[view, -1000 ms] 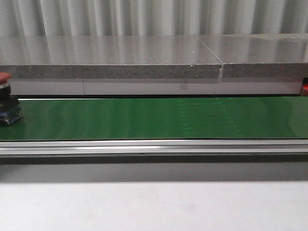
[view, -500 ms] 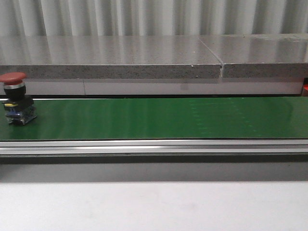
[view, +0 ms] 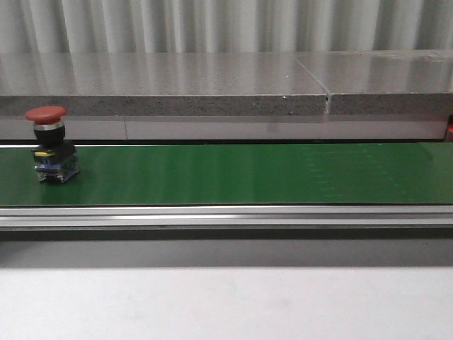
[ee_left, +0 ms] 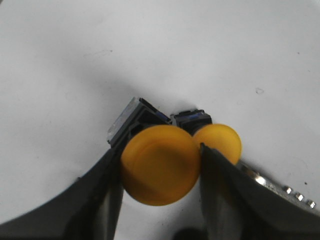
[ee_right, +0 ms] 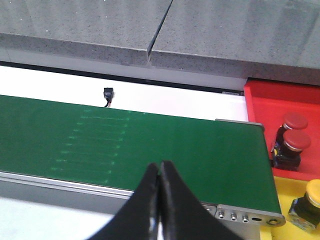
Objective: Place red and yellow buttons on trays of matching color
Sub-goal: 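Grasp a yellow mushroom button with the left gripper, then set the yellow button on the belt and open the left gripper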
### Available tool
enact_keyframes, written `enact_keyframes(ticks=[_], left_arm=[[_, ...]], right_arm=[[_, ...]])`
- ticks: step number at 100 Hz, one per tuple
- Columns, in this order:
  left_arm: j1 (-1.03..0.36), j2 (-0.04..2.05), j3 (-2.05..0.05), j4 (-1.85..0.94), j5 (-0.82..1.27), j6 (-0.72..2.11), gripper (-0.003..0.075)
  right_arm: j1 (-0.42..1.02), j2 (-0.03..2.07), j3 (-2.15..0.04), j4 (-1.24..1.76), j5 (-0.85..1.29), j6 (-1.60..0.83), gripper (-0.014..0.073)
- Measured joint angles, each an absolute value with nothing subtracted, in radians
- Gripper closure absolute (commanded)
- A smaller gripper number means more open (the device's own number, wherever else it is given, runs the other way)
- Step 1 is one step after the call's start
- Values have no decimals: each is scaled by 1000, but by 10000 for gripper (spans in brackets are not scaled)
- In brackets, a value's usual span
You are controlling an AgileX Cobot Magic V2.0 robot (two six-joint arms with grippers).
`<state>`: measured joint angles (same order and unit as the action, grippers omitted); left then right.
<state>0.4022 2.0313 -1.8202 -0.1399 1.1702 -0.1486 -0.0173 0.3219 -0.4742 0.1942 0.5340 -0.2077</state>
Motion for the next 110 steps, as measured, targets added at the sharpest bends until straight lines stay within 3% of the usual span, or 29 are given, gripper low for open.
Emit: enact_keyframes(ticks=[29,62,110], left_arm=[[402,1878,-1788,-159,1226,34,501],[396,1640,-1521,-231,1155,95,501],[209,1537,-1236,-235,998,98,501]], right_arm=[[-17,322,-474,194,534,-208,666],[-17,322,-474,194,534,-208,666],[-17,322,-474,194,534,-208,666]])
